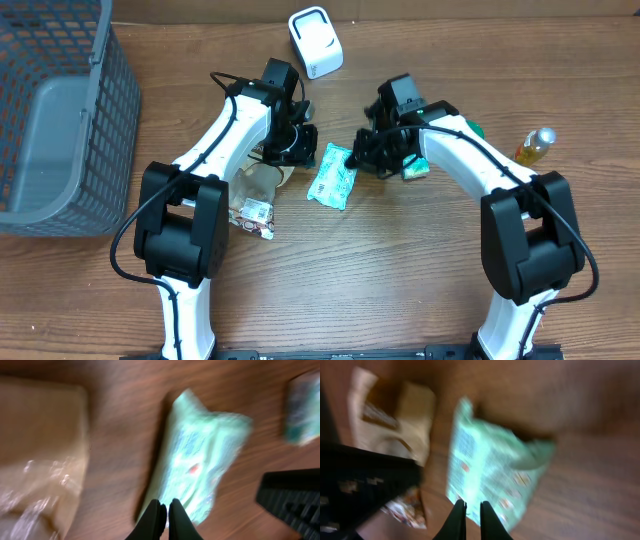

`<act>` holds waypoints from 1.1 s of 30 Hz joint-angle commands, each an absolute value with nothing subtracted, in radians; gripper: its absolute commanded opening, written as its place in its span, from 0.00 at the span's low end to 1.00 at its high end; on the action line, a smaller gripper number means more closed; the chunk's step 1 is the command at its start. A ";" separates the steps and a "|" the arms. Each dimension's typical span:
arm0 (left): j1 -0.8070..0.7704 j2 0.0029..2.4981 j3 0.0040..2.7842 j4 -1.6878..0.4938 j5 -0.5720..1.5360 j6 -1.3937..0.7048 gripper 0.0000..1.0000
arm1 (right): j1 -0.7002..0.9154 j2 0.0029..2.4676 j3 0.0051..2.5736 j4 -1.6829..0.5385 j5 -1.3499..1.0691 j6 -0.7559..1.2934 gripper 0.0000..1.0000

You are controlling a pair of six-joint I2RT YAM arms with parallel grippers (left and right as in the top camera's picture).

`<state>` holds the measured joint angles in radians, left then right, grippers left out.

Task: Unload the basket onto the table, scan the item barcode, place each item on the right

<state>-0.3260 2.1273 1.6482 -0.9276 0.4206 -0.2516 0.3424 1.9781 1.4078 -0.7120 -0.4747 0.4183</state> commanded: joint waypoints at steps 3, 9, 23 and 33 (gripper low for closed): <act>-0.340 2.128 1.656 -0.832 0.439 -0.249 0.04 | 0.338 1.949 1.426 -0.657 -0.366 0.453 0.05; -0.358 2.158 1.656 -0.772 0.439 -0.253 0.04 | 0.342 1.956 1.426 -0.654 -0.342 0.449 0.05; -0.383 2.228 1.656 -0.760 0.387 -0.255 0.04 | 0.366 2.082 1.426 -0.645 -0.314 0.449 0.06; -0.384 2.276 1.660 -0.746 0.329 -0.228 0.04 | 0.375 2.112 1.426 -0.753 -0.217 0.449 0.04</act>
